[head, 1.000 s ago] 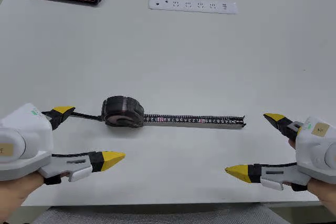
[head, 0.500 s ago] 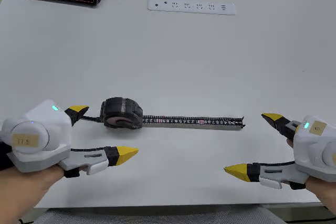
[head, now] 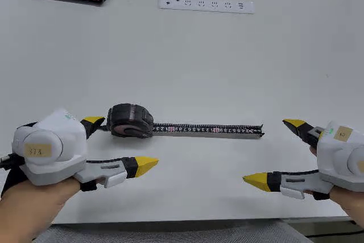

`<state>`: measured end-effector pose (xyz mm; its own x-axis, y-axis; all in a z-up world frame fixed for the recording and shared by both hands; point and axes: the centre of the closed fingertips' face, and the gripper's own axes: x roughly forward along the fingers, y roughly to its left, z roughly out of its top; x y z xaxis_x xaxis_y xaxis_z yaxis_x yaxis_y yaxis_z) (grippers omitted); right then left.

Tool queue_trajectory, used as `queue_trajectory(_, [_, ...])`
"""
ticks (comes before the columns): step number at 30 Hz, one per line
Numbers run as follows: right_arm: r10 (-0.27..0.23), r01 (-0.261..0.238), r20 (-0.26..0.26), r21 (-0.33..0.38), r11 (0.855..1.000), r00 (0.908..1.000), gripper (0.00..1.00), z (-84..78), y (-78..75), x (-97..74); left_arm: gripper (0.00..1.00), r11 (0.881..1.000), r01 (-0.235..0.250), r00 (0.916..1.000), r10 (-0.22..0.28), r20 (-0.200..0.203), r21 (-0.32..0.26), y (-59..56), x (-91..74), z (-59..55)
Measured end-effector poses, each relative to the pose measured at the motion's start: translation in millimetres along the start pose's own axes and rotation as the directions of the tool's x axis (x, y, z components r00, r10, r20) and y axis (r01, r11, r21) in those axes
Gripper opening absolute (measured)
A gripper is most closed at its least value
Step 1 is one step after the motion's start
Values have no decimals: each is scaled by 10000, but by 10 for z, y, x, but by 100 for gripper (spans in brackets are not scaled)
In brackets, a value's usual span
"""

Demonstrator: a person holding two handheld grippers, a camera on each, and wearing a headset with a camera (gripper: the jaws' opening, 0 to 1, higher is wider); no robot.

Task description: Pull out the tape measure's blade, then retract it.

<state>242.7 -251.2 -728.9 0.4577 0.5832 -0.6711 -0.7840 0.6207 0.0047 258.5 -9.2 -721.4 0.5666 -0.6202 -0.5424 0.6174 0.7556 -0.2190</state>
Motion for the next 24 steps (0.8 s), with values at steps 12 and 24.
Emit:
queue_trajectory(12, [-8, 8, -16, -76, 10000, 10000, 93, 0, -18, 2, 89, 9999, -104, 9999, 105, 89, -126, -14, 47, 11])
queue_trajectory(24, [124, -138, -286, -489, 9987, 9995, 88, 42, -138, 15, 86, 9862, -1097, 9927, 1151, 368, -1238, 34, 122, 70])
